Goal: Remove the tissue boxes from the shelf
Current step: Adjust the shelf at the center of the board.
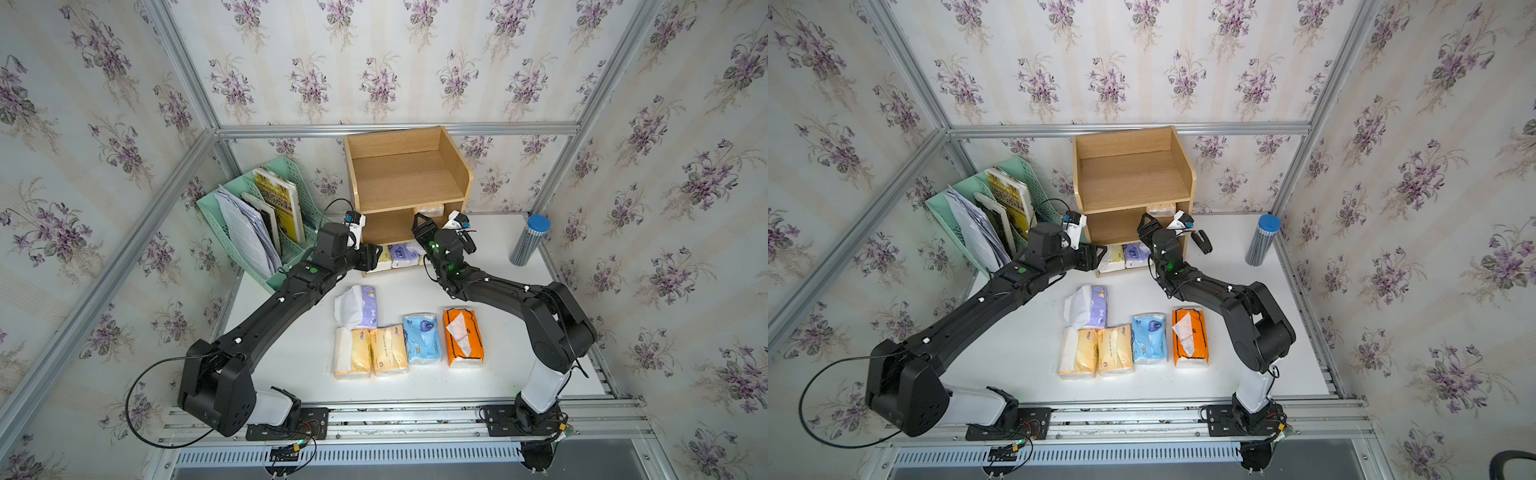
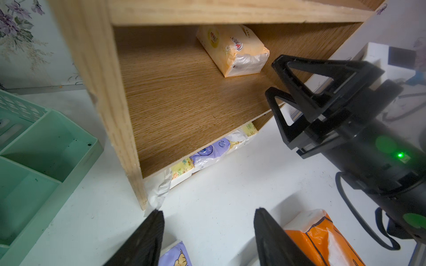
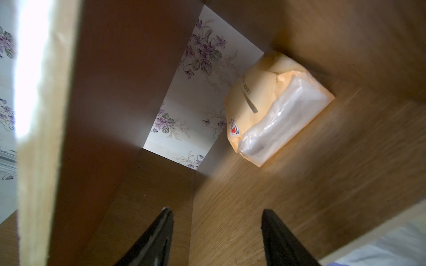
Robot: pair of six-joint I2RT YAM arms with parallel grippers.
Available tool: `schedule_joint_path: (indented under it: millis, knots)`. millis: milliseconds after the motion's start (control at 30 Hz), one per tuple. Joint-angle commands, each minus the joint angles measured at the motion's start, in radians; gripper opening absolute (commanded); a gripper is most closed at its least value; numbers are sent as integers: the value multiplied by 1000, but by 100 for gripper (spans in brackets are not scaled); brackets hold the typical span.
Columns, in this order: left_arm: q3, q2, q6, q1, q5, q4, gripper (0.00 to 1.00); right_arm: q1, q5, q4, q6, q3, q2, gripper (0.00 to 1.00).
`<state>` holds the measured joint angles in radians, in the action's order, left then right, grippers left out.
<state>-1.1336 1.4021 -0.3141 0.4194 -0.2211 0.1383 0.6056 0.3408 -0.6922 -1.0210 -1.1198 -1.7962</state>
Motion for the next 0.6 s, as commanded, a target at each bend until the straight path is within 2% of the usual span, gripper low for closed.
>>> schedule_joint_path:
  millis: [0, 167, 300, 367, 567]
  knots:
    - [2, -26, 24, 2, 23, -22, 71, 0, 11, -30, -5, 13, 11, 65]
    - [98, -151, 53, 2, 103, -39, 88, 0, -4, -37, 11, 81, 68, 65]
    - [206, -262, 81, 1, 153, -175, 98, 0, -10, -33, 27, 116, 101, 65]
    - [197, -255, 95, -5, 167, -219, 99, 0, -15, -30, 35, 124, 107, 65]
    - [42, -116, 111, -11, 121, -226, 99, -1, -45, -24, 37, 124, 97, 64]
